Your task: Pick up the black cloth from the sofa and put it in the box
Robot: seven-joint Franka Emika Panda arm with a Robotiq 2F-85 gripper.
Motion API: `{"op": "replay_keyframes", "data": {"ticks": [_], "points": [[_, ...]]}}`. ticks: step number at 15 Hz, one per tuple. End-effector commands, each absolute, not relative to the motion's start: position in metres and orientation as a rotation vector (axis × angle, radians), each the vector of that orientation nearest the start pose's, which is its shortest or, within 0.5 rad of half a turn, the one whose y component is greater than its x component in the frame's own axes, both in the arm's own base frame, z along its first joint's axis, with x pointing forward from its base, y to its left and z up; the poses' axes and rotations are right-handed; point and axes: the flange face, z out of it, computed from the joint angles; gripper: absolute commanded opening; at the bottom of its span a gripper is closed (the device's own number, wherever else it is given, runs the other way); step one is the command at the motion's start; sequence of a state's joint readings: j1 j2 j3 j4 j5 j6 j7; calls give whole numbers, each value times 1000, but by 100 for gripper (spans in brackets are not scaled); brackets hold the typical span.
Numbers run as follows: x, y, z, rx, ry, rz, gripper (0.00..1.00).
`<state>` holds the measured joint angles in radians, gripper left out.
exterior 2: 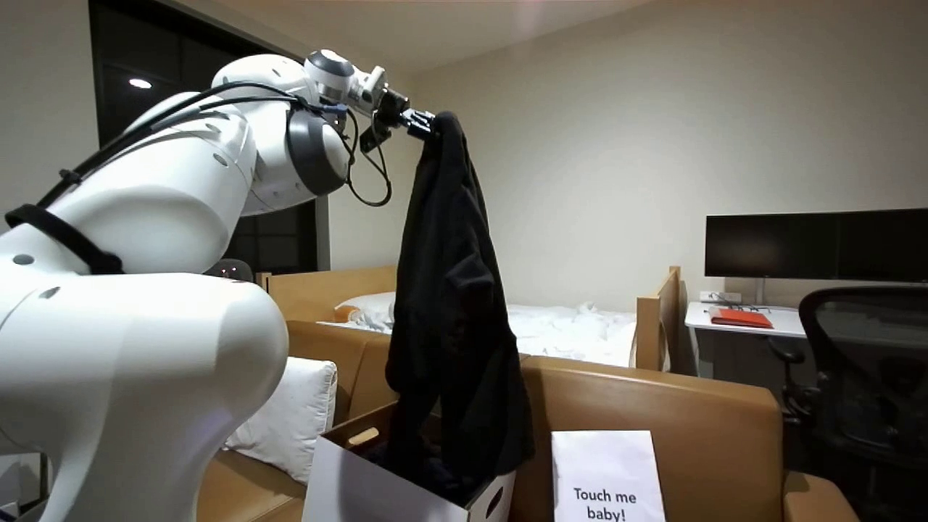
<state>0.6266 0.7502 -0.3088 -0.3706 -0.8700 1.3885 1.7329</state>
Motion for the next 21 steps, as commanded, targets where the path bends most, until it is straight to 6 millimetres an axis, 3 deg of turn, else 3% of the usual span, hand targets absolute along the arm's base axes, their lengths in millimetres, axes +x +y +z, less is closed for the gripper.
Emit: {"op": "replay_keyframes", "data": {"ticks": [1, 5, 10, 18, 19, 21], "points": [[630, 239, 698, -2234, 2197, -1436, 0], [639, 243, 638, -2462, 2274, -1083, 0], [638, 231, 586, -2756, 2336, -722, 0], [658, 253, 480, -3142, 1991, -200, 0], [661, 254, 487, -3053, 2102, -351, 0], [663, 256, 473, -3076, 2102, -341, 0]]}}
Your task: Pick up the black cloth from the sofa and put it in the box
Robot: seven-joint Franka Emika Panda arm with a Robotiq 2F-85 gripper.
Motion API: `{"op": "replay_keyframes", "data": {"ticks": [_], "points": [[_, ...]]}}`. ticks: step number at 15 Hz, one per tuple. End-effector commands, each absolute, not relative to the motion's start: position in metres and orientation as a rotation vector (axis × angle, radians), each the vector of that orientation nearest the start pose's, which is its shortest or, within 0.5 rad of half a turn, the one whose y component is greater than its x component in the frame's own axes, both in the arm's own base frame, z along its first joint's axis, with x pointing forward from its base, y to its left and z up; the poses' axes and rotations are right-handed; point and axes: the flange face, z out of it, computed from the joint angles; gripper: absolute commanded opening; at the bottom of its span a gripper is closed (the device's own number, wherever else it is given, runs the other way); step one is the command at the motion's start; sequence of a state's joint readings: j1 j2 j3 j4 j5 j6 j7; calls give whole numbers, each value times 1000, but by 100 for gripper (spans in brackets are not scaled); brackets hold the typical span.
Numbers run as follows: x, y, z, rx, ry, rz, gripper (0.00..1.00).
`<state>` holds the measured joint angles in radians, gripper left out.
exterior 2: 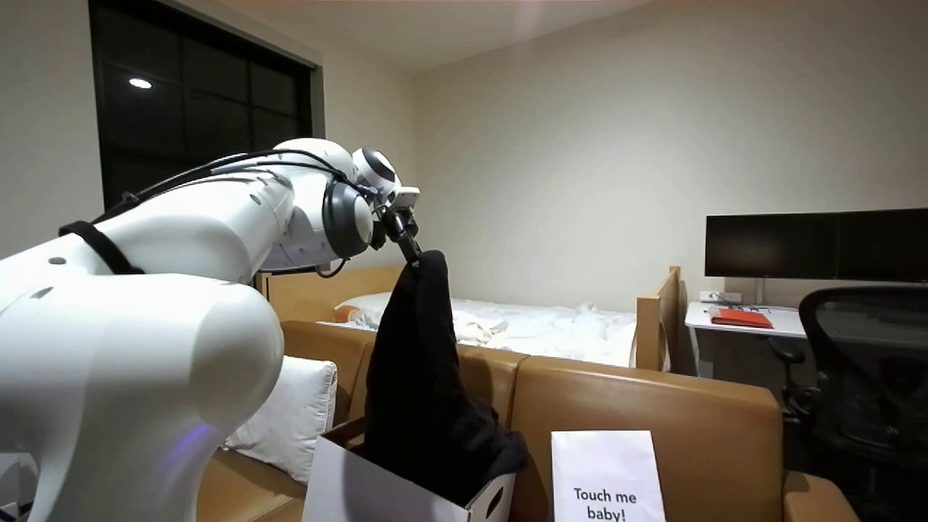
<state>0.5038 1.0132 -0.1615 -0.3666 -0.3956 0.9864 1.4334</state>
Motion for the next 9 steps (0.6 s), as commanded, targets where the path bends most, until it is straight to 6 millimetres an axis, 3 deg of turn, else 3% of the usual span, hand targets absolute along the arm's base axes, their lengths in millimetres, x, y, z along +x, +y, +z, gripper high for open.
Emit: {"op": "replay_keyframes", "data": {"ticks": [1, 3, 5, 9], "points": [[664, 257, 472, 2089, -1428, 234, 0], [663, 256, 475, 2092, -1433, 241, 0], [651, 263, 433, 2043, -1379, 33, 0], [628, 272, 371, 1884, -1314, -193, 0]]}}
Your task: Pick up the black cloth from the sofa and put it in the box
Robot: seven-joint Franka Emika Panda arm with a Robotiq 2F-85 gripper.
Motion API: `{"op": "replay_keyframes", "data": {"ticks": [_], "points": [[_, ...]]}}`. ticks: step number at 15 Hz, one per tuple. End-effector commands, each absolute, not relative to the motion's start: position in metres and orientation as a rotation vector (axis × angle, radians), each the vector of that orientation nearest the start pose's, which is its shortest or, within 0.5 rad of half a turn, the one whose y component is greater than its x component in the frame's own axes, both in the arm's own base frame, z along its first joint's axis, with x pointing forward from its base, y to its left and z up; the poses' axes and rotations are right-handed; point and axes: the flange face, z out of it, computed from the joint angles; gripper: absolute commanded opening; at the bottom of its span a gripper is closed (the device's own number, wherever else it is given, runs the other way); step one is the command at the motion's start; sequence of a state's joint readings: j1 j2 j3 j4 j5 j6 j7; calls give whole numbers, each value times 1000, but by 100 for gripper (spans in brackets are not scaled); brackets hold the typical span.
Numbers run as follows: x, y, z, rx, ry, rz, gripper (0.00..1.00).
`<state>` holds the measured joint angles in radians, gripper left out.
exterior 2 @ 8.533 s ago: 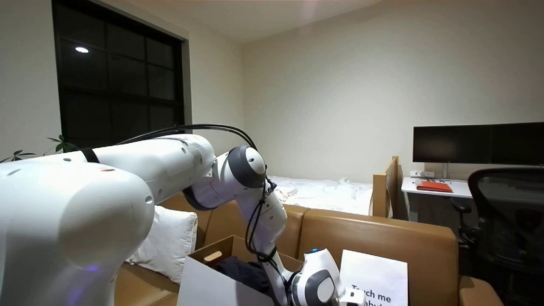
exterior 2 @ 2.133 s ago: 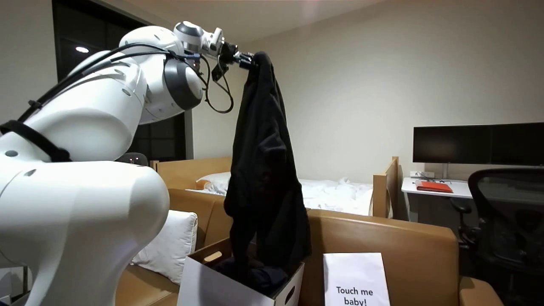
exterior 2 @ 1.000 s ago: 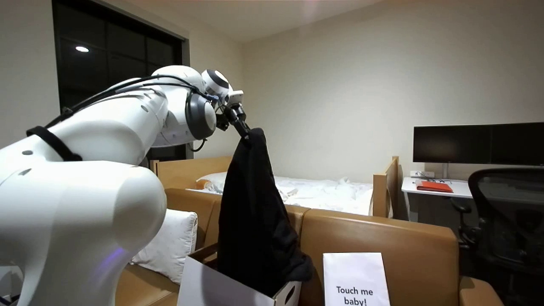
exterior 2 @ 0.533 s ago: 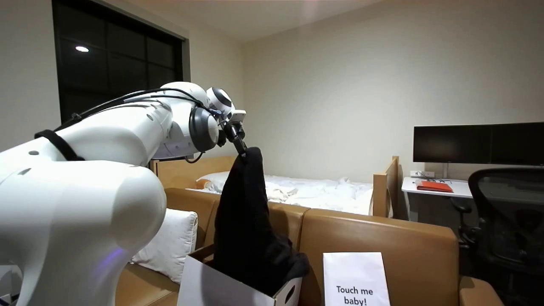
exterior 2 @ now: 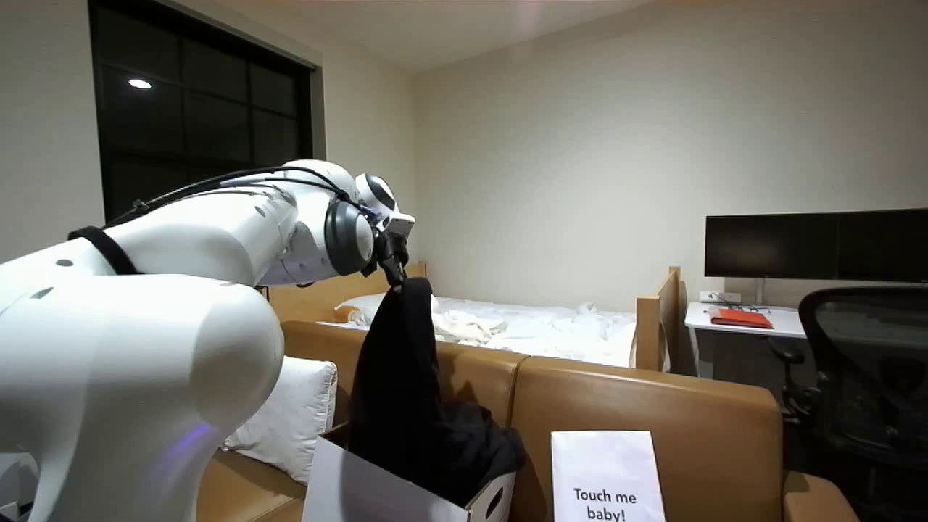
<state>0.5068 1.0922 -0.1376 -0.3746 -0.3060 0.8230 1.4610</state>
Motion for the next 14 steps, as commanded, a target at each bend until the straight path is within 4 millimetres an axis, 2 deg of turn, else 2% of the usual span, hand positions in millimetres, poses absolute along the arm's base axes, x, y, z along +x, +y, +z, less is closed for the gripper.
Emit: {"op": "replay_keyframes", "data": {"ticks": [1, 4, 6, 7, 10, 12, 14], "points": [[624, 271, 352, 1799, -1284, -167, 0], [631, 262, 303, 1641, -1302, -26, 0], [641, 246, 272, 1550, -1337, 68, 0], [647, 235, 258, 1504, -1349, 116, 0], [667, 185, 229, 1362, -1446, 217, 0], [668, 155, 209, 1285, -1547, 125, 0], [663, 145, 188, 1235, -1608, 27, 0]]}}
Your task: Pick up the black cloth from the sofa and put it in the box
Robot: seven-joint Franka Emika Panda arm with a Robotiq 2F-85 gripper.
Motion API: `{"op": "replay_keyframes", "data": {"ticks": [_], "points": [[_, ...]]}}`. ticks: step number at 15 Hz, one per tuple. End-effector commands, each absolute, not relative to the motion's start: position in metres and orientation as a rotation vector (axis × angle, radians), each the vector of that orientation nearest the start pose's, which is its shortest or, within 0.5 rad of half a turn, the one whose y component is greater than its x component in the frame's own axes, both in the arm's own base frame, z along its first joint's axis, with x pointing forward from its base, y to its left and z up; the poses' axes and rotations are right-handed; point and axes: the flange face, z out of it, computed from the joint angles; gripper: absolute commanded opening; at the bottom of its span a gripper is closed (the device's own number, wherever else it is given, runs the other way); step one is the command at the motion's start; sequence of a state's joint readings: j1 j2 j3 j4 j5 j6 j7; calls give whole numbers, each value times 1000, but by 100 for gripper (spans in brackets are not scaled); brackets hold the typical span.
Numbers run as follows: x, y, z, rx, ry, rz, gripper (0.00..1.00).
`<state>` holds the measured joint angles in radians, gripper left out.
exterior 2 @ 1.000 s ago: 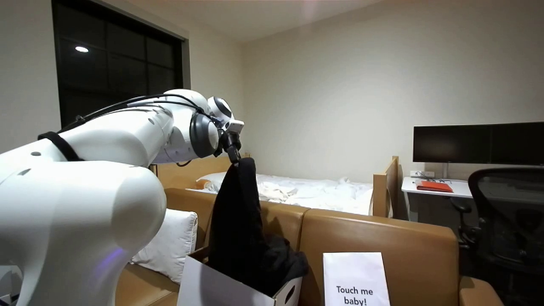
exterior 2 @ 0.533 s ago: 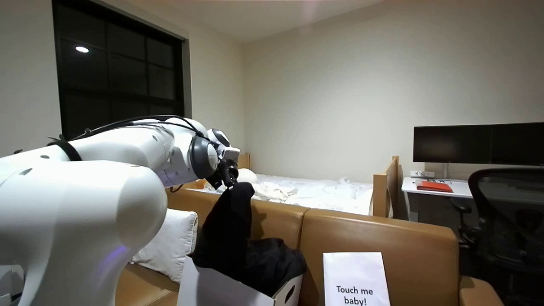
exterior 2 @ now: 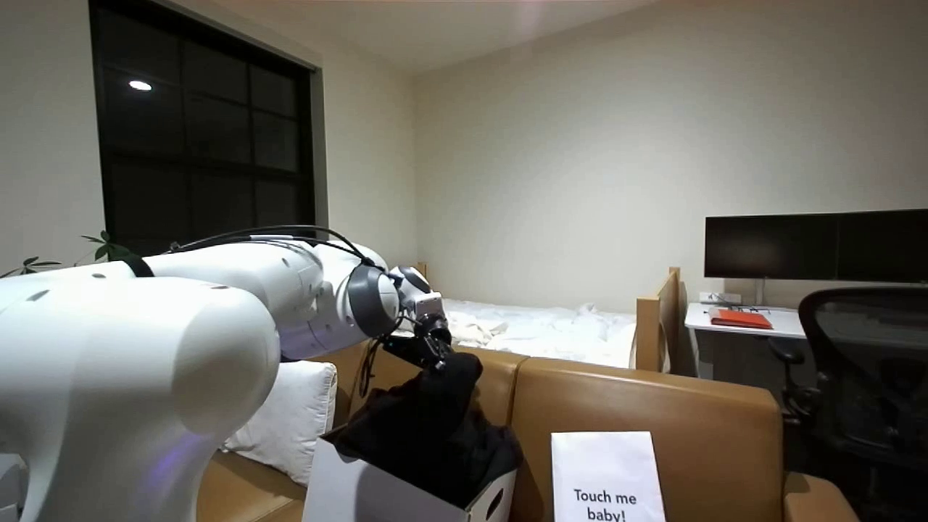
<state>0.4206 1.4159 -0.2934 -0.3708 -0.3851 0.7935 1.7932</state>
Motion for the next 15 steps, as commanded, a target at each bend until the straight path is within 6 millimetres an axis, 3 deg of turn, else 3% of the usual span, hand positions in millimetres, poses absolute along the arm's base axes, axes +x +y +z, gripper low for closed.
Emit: {"op": "replay_keyframes", "data": {"ticks": [1, 3, 6, 9, 11, 15], "points": [[657, 147, 181, 1219, -1623, -46, 0], [643, 163, 173, 1196, -1628, -196, 0], [622, 204, 170, 1193, -1608, -405, 0], [625, 233, 165, 1210, -1719, -536, 0], [638, 244, 164, 1262, -1829, -455, 0], [666, 228, 171, 1316, -1958, -181, 0]]}}
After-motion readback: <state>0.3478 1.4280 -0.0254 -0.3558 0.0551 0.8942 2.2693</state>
